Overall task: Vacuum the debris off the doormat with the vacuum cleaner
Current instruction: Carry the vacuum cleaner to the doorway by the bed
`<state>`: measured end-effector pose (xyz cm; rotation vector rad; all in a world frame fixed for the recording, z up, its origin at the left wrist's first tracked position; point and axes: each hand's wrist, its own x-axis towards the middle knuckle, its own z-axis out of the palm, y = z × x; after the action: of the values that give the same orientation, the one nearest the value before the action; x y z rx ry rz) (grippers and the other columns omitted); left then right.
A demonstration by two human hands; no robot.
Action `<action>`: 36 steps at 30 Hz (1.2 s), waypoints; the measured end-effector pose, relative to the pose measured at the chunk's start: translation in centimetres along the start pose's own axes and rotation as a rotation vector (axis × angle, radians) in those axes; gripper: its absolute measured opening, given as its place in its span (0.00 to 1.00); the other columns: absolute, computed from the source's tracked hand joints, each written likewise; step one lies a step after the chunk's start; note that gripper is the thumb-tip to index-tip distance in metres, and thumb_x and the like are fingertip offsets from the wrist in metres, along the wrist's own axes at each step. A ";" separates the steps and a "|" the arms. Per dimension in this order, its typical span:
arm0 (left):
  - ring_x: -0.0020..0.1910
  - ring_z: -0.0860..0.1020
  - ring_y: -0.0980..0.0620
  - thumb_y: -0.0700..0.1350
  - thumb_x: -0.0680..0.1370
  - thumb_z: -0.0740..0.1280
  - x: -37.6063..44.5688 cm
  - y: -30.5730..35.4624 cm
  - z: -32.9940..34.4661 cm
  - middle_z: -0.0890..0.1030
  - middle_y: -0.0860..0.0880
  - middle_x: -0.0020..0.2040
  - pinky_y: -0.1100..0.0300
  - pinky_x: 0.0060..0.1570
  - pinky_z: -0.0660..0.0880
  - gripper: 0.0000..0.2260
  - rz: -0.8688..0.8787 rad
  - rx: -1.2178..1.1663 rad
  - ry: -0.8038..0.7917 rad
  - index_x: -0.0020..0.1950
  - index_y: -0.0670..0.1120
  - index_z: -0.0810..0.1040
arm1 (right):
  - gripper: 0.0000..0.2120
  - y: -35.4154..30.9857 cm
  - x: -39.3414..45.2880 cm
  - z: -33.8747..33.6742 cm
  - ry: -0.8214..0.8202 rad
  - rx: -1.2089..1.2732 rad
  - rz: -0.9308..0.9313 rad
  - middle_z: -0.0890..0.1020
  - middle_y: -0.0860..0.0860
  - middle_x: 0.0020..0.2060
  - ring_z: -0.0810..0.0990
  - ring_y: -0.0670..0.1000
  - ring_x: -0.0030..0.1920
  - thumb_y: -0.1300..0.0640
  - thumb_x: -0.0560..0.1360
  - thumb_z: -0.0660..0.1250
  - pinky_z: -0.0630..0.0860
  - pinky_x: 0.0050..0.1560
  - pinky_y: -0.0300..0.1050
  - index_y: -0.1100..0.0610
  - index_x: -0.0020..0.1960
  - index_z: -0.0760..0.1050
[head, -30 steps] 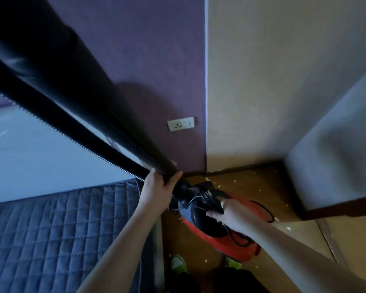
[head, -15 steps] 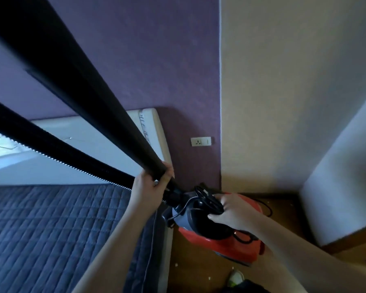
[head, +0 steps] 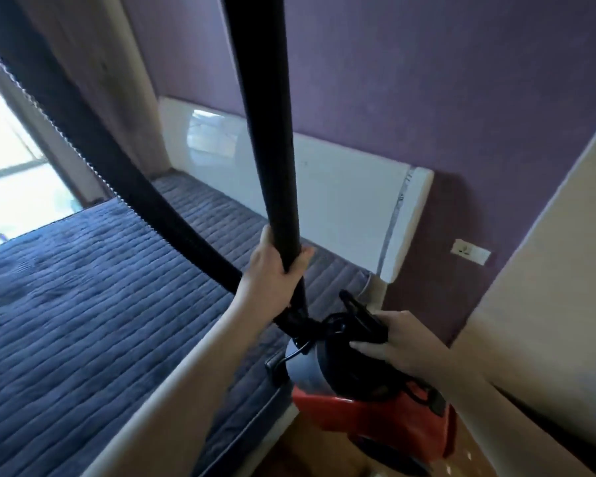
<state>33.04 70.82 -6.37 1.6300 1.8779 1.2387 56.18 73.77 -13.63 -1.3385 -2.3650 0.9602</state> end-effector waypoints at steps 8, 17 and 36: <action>0.45 0.77 0.52 0.48 0.77 0.71 -10.4 -3.6 -10.4 0.80 0.49 0.49 0.62 0.43 0.70 0.24 -0.158 0.161 0.241 0.66 0.42 0.63 | 0.12 -8.8 1.1 6.8 -0.220 -0.121 -0.335 0.82 0.43 0.39 0.79 0.41 0.42 0.45 0.71 0.74 0.70 0.37 0.30 0.51 0.49 0.80; 0.42 0.75 0.64 0.46 0.78 0.70 -24.8 -3.7 -17.4 0.76 0.61 0.44 0.76 0.42 0.67 0.15 -0.463 0.226 0.690 0.61 0.43 0.72 | 0.15 -16.5 -0.6 14.8 -0.497 -0.188 -0.592 0.84 0.42 0.41 0.81 0.42 0.42 0.39 0.68 0.72 0.78 0.44 0.40 0.46 0.50 0.80; 0.42 0.77 0.69 0.46 0.78 0.70 -65.4 -2.8 -33.2 0.80 0.54 0.46 0.79 0.43 0.68 0.10 -0.873 0.275 1.339 0.56 0.47 0.73 | 0.14 -42.6 -24.4 41.8 -0.990 -0.251 -1.140 0.80 0.45 0.30 0.77 0.44 0.32 0.39 0.66 0.75 0.75 0.37 0.45 0.48 0.37 0.76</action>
<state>24.08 -2.03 -7.70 -0.3615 2.9942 1.7548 19.62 20.64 -14.60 0.7719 -3.2102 0.9960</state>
